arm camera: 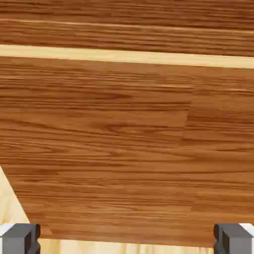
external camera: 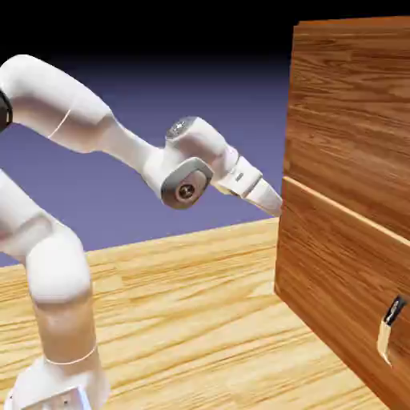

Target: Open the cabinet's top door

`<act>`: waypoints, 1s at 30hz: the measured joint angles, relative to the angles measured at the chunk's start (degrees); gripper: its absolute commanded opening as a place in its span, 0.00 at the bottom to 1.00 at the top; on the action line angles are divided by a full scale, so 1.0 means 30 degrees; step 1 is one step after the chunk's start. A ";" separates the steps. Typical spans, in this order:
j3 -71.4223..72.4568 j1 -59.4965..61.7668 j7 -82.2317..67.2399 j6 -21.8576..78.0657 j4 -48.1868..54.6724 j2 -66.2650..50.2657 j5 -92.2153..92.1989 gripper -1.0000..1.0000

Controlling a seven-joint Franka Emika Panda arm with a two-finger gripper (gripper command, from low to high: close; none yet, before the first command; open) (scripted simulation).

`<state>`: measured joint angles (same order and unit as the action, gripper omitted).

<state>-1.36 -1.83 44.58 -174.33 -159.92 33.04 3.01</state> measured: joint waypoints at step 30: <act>-1.1313 -0.9474 1.7620 -0.2693 0.8996 0.3178 2.4918 0.50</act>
<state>-35.30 -30.25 97.44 -182.41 -132.93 42.57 77.76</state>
